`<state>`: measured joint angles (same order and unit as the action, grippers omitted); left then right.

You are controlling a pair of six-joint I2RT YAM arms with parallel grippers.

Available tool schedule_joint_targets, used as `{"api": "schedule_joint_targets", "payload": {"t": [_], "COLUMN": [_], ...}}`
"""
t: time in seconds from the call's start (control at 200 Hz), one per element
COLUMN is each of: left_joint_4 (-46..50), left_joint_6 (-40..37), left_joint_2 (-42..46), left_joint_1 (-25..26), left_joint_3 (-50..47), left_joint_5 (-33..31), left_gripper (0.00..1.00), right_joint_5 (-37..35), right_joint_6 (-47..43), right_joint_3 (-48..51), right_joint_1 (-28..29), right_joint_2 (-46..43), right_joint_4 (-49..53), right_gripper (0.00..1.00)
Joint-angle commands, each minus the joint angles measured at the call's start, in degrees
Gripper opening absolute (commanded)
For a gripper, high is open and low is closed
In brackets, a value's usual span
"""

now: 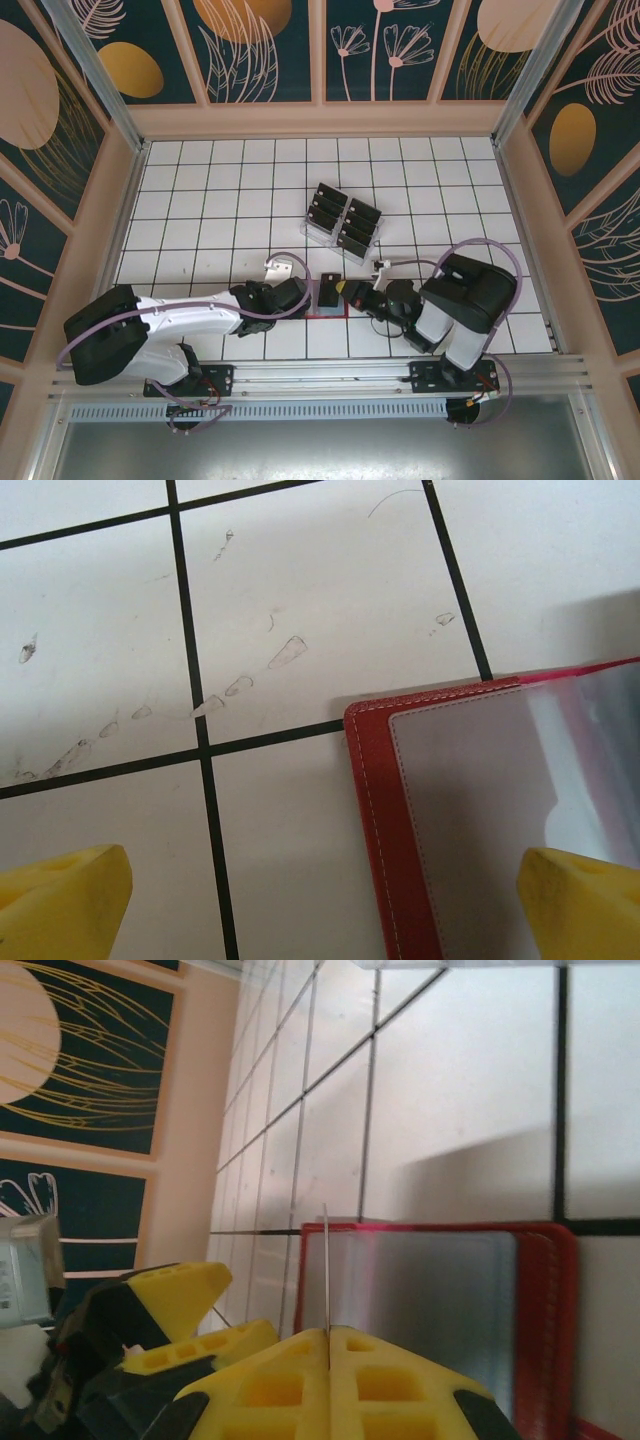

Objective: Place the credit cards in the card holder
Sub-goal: Insert the credit card into the card slot.

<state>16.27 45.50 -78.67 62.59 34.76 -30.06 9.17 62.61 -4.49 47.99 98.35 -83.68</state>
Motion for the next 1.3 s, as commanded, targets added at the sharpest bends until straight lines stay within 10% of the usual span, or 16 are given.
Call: {"api": "schedule_joint_targets", "payload": {"t": [0.0, 1.296], "left_joint_4": [0.7, -0.8], "left_joint_6": [-1.1, 1.8], "left_joint_2": [0.2, -3.5], "left_joint_1": [0.1, 0.2], "left_joint_3": [0.2, -4.2], "left_joint_5": [-0.1, -0.2], "left_gripper": [0.98, 0.98], "right_joint_5": [0.0, -3.5], "right_joint_6": [-3.3, -0.8], "right_joint_3": [-1.7, -4.3], "right_joint_1": [-0.1, 3.3], "right_joint_2": [-4.4, 3.5], "right_joint_4": [6.9, 0.9], "right_gripper": [0.00, 0.00]}}
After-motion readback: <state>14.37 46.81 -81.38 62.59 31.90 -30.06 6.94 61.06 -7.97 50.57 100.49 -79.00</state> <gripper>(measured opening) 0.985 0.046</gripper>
